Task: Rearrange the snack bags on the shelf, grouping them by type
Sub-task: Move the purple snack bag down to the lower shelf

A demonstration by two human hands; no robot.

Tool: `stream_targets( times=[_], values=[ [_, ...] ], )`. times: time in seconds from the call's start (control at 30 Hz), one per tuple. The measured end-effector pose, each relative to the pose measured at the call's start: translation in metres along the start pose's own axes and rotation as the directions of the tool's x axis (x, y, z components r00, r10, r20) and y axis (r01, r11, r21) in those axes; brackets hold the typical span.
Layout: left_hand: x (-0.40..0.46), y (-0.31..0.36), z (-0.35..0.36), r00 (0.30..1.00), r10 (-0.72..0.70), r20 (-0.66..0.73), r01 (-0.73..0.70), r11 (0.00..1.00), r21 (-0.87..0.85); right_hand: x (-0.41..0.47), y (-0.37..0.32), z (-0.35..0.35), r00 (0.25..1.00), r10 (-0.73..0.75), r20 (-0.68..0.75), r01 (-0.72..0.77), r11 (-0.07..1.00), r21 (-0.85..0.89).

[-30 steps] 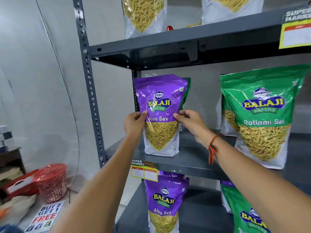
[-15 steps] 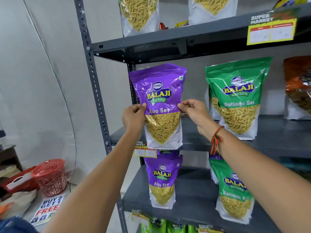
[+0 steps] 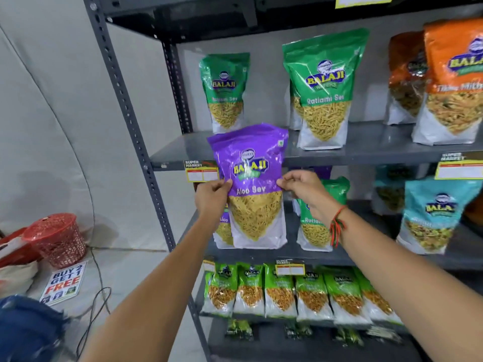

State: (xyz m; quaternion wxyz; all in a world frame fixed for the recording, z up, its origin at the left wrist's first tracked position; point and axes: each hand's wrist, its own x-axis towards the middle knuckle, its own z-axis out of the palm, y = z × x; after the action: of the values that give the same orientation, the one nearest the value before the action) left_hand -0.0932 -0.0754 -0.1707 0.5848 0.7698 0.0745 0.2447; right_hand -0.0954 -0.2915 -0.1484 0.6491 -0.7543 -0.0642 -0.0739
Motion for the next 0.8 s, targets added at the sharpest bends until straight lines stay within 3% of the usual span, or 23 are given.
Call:
stream_targets(
  times=[0.13, 0.27, 0.5, 0.8],
  values=[
    [0.0, -0.051, 0.022, 0.996, -0.029, 0.081, 0.01, 0.973, 0.229, 0.011, 0.056, -0.003, 0.992, 0.129, -0.012, -0.13, 0.985, -0.115],
    [0.005, -0.086, 0.048, 0.994, -0.049, 0.102, 0.0, 0.899, 0.438, 0.039, 0.108, -0.003, 0.986, 0.153, -0.062, -0.165, 0.938, -0.305],
    [0.029, -0.122, 0.096, 0.992, -0.107, 0.066, 0.065, 0.885, 0.46, 0.094, 0.165, 0.006, 0.982, 0.111, -0.151, -0.169, 0.876, -0.452],
    [0.037, -0.15, 0.119, 0.988, -0.152, -0.005, 0.144, 0.93, 0.338, 0.1, 0.2, 0.021, 0.976, 0.014, -0.215, -0.111, 0.888, -0.445]
  ],
)
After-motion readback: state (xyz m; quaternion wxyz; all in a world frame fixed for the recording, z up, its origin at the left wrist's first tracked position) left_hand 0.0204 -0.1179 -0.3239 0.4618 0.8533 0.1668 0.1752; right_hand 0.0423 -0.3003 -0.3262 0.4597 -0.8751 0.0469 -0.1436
